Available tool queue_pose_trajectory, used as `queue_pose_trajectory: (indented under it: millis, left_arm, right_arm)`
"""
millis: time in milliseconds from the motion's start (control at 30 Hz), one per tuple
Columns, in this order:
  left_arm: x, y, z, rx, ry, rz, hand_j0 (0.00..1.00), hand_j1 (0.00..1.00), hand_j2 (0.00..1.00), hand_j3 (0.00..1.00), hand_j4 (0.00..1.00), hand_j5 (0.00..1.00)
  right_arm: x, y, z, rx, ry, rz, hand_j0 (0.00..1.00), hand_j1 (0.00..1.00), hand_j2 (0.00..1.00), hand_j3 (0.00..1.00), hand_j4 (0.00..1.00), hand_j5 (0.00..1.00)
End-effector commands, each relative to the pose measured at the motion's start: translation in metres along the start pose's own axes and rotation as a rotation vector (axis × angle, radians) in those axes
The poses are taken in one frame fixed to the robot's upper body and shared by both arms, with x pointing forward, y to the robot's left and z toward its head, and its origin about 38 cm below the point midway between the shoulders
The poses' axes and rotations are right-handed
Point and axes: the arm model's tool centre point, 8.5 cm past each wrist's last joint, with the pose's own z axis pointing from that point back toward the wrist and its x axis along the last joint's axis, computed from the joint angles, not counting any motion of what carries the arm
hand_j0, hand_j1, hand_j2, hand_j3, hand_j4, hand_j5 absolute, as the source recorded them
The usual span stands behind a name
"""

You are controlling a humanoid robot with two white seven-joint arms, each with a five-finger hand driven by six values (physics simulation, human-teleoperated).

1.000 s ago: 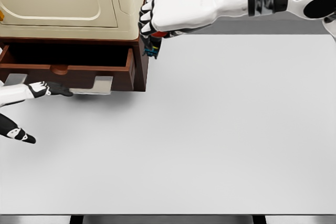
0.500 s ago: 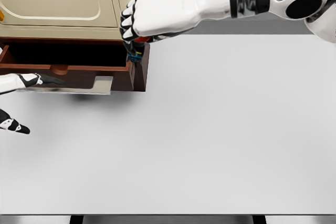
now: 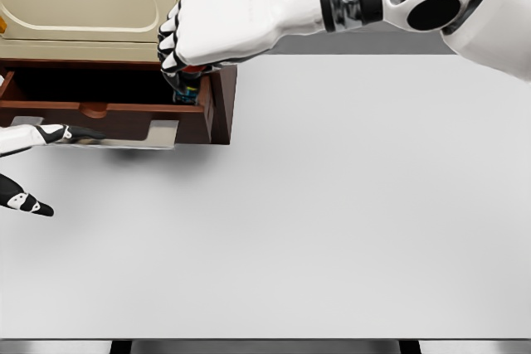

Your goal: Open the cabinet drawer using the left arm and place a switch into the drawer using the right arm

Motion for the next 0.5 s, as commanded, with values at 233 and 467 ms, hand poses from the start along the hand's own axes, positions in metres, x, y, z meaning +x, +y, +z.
queue_pose_trajectory:
  millis: [233,467]
  left_arm:
    - [0.005,0.003,0.0,0.005,-0.012,-0.002,1.0,1.0,1.0,1.0,1.0,1.0]
    - [0.005,0.002,-0.002,0.004,-0.018,0.002,1.0,1.0,1.0,1.0,1.0,1.0]
  right_arm:
    - [-0.014,-0.007,-0.026,-0.013,0.034,0.046,0.44,0.44,0.44,0.44,0.44,0.44]
    - [-0.013,-0.018,-0.034,-0.05,0.037,0.078,0.43,0.43,0.43,0.43,0.43,0.43]
